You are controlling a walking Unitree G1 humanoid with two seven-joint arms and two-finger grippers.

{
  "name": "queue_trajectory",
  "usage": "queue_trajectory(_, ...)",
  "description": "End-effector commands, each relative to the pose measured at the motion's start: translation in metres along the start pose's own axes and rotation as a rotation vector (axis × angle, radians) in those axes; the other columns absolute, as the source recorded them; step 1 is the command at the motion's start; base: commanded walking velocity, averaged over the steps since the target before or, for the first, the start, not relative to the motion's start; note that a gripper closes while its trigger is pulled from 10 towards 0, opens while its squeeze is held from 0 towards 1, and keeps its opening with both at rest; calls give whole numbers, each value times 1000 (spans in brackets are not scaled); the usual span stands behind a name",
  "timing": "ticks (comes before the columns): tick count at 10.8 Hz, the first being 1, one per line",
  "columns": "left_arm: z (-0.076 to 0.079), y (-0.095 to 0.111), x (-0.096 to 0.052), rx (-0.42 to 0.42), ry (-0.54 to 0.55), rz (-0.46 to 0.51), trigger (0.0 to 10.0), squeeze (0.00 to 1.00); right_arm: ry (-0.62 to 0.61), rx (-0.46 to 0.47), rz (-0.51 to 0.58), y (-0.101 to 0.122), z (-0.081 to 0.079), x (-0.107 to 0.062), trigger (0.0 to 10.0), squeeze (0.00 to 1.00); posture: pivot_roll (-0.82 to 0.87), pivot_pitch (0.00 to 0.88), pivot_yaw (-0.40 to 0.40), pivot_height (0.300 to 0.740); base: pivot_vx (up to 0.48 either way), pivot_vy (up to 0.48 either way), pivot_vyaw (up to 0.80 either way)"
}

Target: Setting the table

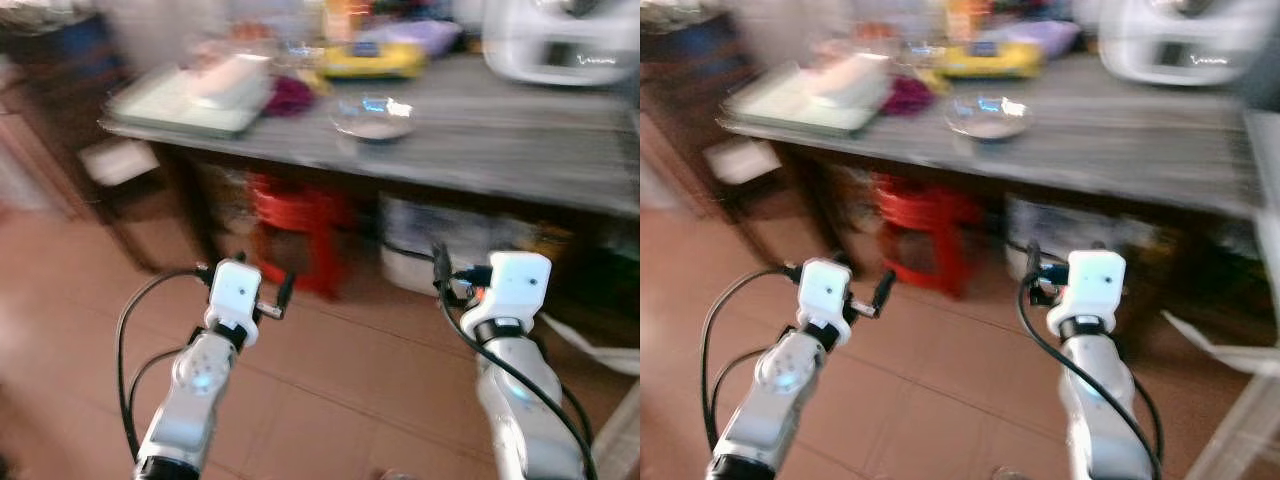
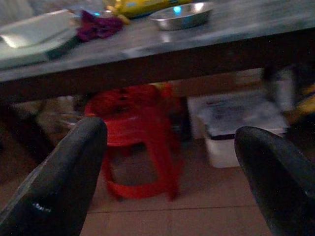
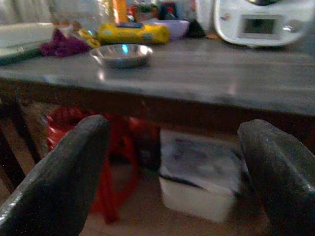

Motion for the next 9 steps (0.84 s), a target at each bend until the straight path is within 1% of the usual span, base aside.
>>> queue_trajectory(1, -6, 1, -1, 15, 9, 0, 10000, 0, 11, 6, 0, 0, -4, 1, 10000, 0, -73, 75, 91, 740, 0, 0, -663)
queue_trajectory(2, -6, 0, -1, 15, 8, 1, 10000, 0, 15, 7, -1, 0, -5, 1, 10000, 0, -71, 75, 90, 740, 0, 0, -663)
queue_trajectory(3, -5, 1, -2, 24, 9, 10, 10000, 0, 17, 6, 0, 0, -6, 1, 10000, 0, -70, 76, 88, 740, 0, 0, 0)
queue_trajectory(4, -4, 2, -2, 15, -6, 21, 10000, 0, 21, 1, 3, 0, -6, 2, 10000, 0, -71, 77, 88, 740, 0, 0, 0)
queue_trajectory(5, -4, 3, -2, -20, -21, 34, 10000, 0, 21, -2, 4, 0, -6, 2, 10000, 0, -71, 76, 89, 740, 0, 0, 0)
queue_trajectory(6, -3, 6, -2, -24, -44, 45, 10000, 0, 19, -6, 1, -1, -5, 2, 10000, 0, -72, 75, 90, 740, 0, 0, 0)
queue_trajectory(7, -2, 8, -2, -10, -49, 58, 10000, 0, 18, -7, 2, -1, -5, 2, 10000, 0, -73, 75, 92, 740, 0, 0, 0)
queue_trajectory(9, -1, 10, 0, -61, -56, 66, 10000, 0, 13, -6, 5, 0, -5, 2, 10000, 0, -74, 75, 96, 740, 0, 0, 0)
Point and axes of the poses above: a point about 5 cm out from each wrist's last joint towards the gripper, its own x axis pointing out of the wrist towards the gripper, its own y axis along the axis of the wrist's last joint, z = x × y, the point moved 3 cm from there along x, pointing out of the wrist towards the gripper, and after that the axes turned 1 degree about -x, right-handed, at the moved point
